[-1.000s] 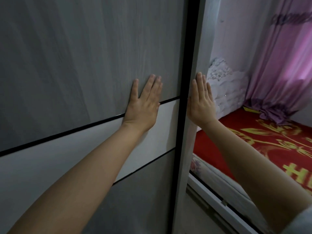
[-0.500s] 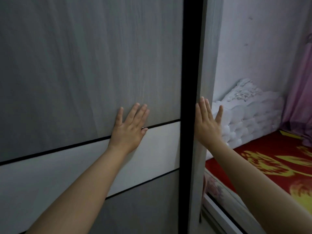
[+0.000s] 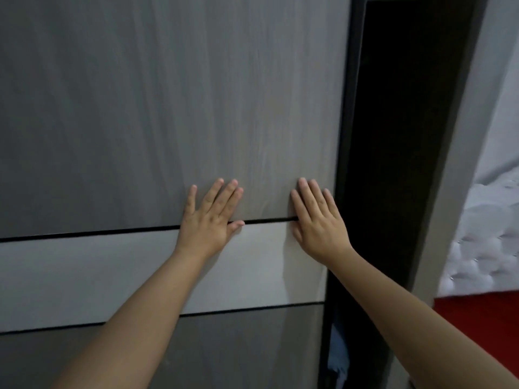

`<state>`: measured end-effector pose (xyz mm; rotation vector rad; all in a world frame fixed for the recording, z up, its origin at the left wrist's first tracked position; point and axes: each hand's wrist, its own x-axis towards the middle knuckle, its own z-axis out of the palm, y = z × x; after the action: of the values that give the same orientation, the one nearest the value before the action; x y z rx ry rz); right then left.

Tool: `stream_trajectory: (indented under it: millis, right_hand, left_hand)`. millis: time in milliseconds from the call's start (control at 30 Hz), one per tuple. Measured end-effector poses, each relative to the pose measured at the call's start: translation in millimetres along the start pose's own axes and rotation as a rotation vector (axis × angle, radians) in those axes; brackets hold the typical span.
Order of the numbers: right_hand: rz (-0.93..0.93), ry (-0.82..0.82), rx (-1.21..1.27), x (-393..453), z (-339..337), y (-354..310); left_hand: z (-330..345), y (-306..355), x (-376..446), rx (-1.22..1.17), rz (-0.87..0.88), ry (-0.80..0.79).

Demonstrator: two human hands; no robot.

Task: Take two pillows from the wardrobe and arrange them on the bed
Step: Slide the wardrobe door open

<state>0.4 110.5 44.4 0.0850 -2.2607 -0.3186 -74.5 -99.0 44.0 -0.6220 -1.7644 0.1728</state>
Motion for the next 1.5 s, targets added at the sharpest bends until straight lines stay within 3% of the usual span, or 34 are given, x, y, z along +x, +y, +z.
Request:
stream_trajectory:
  millis: [200, 367, 700, 867, 933, 1033, 1233, 1400, 1500]
  right_hand:
    - [-0.023, -0.037, 0.006, 24, 2, -80]
    - [-0.012, 0.166, 0.006, 42, 12, -137]
    - [-0.007, 0.164, -0.03, 80, 2, -291]
    - [0.016, 0.129, -0.042, 105, -4, -370]
    - [0.01, 0.188, 0.008, 112, -5, -398]
    - [-0.006, 0.244, 0.051, 119, -2, -437]
    - [-0.086, 0.172, 0.132, 128, -7, -532]
    - [-0.027, 0.091, 0.212, 139, -4, -620]
    - [0.144, 0.068, 0.287, 145, 2, -662]
  left_hand:
    - [-13, -67, -39, 0.017, -0.035, -0.158]
    - [-9, -127, -73, 0.07, -0.079, -0.151]
    - [-13, -266, -148, -0.083, -0.06, -0.138]
    - [-19, -335, -180, -0.051, -0.039, -0.13]
    - [-22, -361, -197, -0.057, -0.057, -0.129]
    - [-33, -390, -218, -0.011, -0.091, -0.236]
    - [-44, -449, -268, -0.078, -0.165, -0.344]
    - [-51, -513, -331, -0.068, -0.102, -0.386]
    - [-44, -553, -357, -0.021, 0.137, -0.358]
